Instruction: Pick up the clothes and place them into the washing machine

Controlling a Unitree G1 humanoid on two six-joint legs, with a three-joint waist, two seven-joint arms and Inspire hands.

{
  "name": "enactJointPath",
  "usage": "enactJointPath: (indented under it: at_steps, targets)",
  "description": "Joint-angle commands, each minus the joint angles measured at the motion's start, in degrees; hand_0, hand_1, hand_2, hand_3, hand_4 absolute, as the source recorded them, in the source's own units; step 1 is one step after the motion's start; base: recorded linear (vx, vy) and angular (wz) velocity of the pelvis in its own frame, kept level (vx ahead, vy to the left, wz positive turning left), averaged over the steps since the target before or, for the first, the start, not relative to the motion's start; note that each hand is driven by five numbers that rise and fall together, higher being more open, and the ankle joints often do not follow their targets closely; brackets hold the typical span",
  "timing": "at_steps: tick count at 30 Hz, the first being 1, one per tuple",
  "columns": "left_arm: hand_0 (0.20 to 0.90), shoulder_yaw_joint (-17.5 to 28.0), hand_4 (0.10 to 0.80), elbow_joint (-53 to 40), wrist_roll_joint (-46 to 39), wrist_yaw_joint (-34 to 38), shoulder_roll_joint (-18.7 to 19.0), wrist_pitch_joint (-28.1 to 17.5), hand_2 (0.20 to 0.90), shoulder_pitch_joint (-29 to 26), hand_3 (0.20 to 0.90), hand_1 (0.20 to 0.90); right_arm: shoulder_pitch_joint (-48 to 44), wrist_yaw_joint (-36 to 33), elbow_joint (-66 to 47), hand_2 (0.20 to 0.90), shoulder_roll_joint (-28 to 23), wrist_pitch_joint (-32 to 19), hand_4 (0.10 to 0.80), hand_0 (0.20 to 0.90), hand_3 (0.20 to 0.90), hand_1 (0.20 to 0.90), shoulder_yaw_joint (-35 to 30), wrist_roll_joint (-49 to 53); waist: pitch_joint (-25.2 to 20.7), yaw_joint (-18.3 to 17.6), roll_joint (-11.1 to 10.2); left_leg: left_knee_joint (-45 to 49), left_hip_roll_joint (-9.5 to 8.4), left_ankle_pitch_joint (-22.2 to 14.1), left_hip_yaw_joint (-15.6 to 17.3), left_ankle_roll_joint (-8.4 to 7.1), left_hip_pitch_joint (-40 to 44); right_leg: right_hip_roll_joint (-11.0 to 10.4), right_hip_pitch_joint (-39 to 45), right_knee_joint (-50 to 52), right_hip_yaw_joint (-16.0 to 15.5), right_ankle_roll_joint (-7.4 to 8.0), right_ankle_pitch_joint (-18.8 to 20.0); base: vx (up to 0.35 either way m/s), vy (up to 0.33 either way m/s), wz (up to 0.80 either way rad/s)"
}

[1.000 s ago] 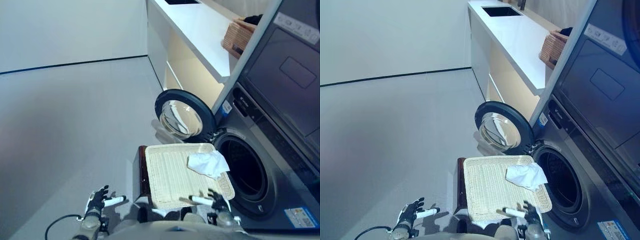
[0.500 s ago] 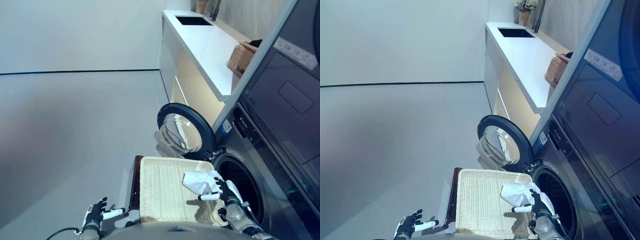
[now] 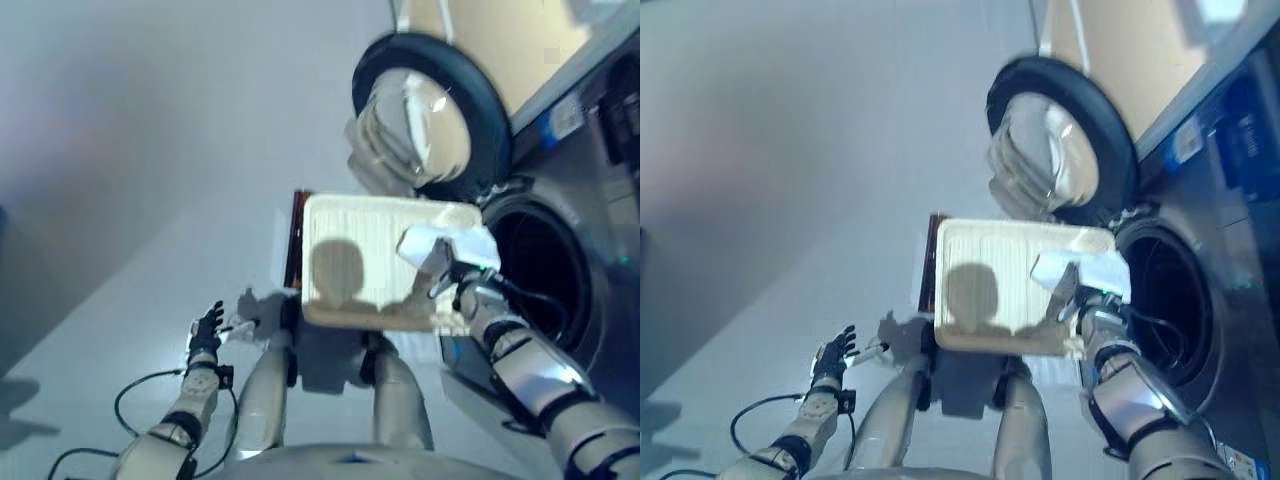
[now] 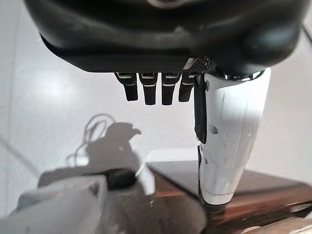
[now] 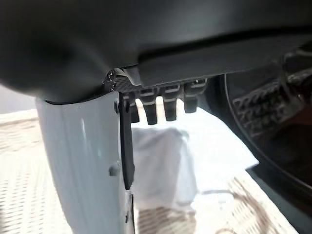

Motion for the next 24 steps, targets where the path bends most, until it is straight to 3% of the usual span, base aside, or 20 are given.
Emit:
enactJointPath:
  at_steps: [1, 7, 14, 24]
  targets:
    - [0.900, -1.32, 0.800, -3.83, -1.93, 2.01, 1.13, -4.03, 0.900, -0.44, 0.900, 0.900, -6.65, -5.35, 0.84, 0.900, -7.27, 2.52, 0.800, 0.900, 0.900, 0.900, 2.74, -0.53, -0.29, 1.05, 0.49, 6.97, 1.17, -3.79, 0.50, -4.24, -2.68, -1.29, 0.69, 2.15, 2.29, 4.16, -1.60, 0.000, 0.000, 0.00]
    - [0.900, -4.02, 0.800, -9.06, -2.81, 1.94, 1.05, -4.04, 0.900, -0.27, 0.900, 0.900, -13.46, -5.24, 4.28, 0.900, -10.66, 3.59, 0.800, 0.900, 0.900, 0.900, 4.78, -0.43, 0.96, 2.08, 3.17, 5.67, 0.65, -2.48, 0.12, -4.09, -7.11, -1.59, -4.67, 3.23, 2.22, 3.85, -1.67, 0.005, 0.002, -0.03]
    - [0.900, -4.14, 0.800, -13.20, -2.97, 2.61, 1.55, -4.40, 0.900, -0.41, 0.900, 0.900, -15.88, -5.86, 4.07, 0.900, -13.50, 3.05, 0.800, 0.900, 0.900, 0.900, 5.31, 0.80, 2.20, 2.58, 5.43, 6.16, 0.09, -1.82, -0.52, -4.04, -12.57, -2.29, -10.41, 5.16, 2.44, 3.67, -1.83, 0.004, -0.010, 0.12]
    - [0.900, -5.00, 0.800, -18.22, -3.23, 3.74, 1.74, -5.37, 0.900, -0.40, 0.900, 0.900, -17.51, -6.64, 4.48, 0.900, -13.67, 2.76, 0.800, 0.900, 0.900, 0.900, 6.19, 1.31, 3.54, 3.11, 7.45, 9.52, -0.90, -2.09, -0.87, -3.73, -19.94, -2.74, -18.06, 9.74, 3.87, 3.13, -2.91, 0.000, 0.008, 0.08]
